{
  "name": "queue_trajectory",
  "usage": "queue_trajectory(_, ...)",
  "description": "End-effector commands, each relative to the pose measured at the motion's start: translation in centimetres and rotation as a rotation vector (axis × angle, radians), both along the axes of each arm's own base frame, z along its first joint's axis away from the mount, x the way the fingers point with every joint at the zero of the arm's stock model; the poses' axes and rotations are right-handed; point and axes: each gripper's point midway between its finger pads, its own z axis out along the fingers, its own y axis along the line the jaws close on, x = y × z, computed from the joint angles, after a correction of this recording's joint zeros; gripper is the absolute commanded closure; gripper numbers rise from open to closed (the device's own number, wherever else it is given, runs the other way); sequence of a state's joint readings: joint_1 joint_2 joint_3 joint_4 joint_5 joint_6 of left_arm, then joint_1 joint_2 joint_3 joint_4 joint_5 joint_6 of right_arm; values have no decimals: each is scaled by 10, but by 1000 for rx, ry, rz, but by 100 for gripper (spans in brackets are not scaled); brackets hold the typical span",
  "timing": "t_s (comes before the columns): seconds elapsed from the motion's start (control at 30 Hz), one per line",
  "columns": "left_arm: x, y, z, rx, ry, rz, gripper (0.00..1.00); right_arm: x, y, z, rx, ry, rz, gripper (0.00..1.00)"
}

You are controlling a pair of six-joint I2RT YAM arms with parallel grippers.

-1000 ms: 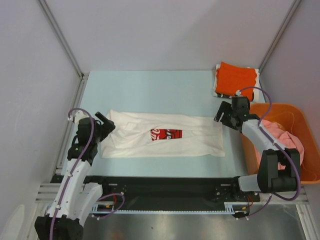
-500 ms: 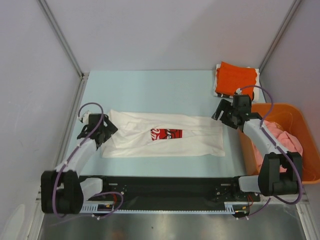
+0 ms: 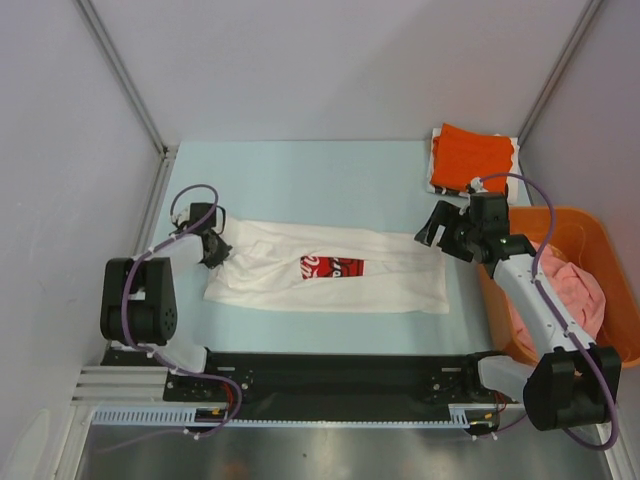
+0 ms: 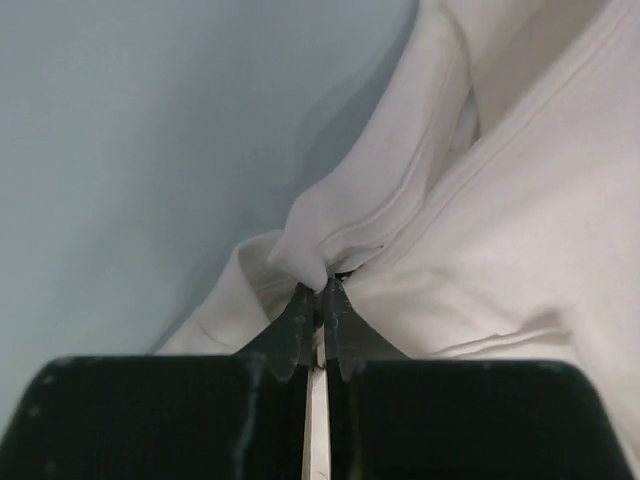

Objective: Fold and stack the t-shirts

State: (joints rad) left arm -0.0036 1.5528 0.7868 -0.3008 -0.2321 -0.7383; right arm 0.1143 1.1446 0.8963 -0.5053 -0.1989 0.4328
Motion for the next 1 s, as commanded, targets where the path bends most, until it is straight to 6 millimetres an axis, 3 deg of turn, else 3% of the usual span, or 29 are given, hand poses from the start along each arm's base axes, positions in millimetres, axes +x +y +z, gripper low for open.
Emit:
queue_trajectory(0.0,32,2,-15,-55,-20,4,99,-4,4,7,14,-10,27,14)
queue_trajectory(0.1,57,6,-16,-91,-22,14,100,-4,7,-3,18,19,40,14)
queue_trajectory(0.13,59,9,-28,-99,13,26,100,-5,9,-4,24,26,51,14)
queue_trajectory(0.2,97,10,-12,-107,-40,20,100,-5,12,-11,25,44,60,14)
queue_trajectory(0.23,98,10,-30,-110,36,9,100,-5,12,-13,24,49,65,14)
queue_trajectory(0.27,139,12,-4,-104,-38,-8,100,-4,13,-16,23,59,68,14)
queue_trajectory(0.3,147,14,-6,-101,-6,-14,99,-3,13,-18,21,63,69,14)
queue_trajectory(0.33,157,14,-28,-99,41,-27,100,-2,14,-19,22,65,69,14)
queue_trajectory(0.37,204,17,1,-89,-52,-43,100,-1,15,-20,23,68,73,14)
queue_trajectory(0.43,238,10,4,-117,-68,-99,100,-1,20,-29,32,96,88,14)
queue_trajectory(0.47,287,9,12,-120,-156,-129,100,-1,23,-32,35,105,94,14)
queue_trajectory(0.53,325,-4,25,-150,-247,-214,100,-6,34,-44,41,143,129,14)
queue_trajectory(0.57,348,-21,57,-218,-363,-282,95,-8,39,-47,44,152,145,14)
queue_trajectory(0.6,353,-27,57,-267,-401,-308,86,-10,44,-50,51,163,164,14)
queue_trajectory(0.63,368,-28,78,-302,-514,-309,74,-16,50,-58,47,186,182,14)
queue_trajectory(0.67,356,-32,52,-346,-467,-299,48,-15,52,-60,45,185,186,13)
queue_trajectory(0.7,361,-35,94,-333,-575,-323,38,-16,52,-64,42,188,189,13)
queue_trajectory(0.73,357,-39,97,-330,-583,-332,30,-16,52,-70,39,202,189,13)
queue_trajectory(0.77,349,-40,91,-320,-559,-328,16,-15,53,-73,37,202,188,13)
queue_trajectory(0.8,346,-40,110,-303,-582,-342,12,-13,52,-76,34,204,189,13)
queue_trajectory(0.9,328,-37,120,-289,-539,-338,9,-5,54,-87,26,216,197,13)
queue_trajectory(0.97,309,-33,144,-265,-551,-336,9,-1,54,-99,6,231,214,14)
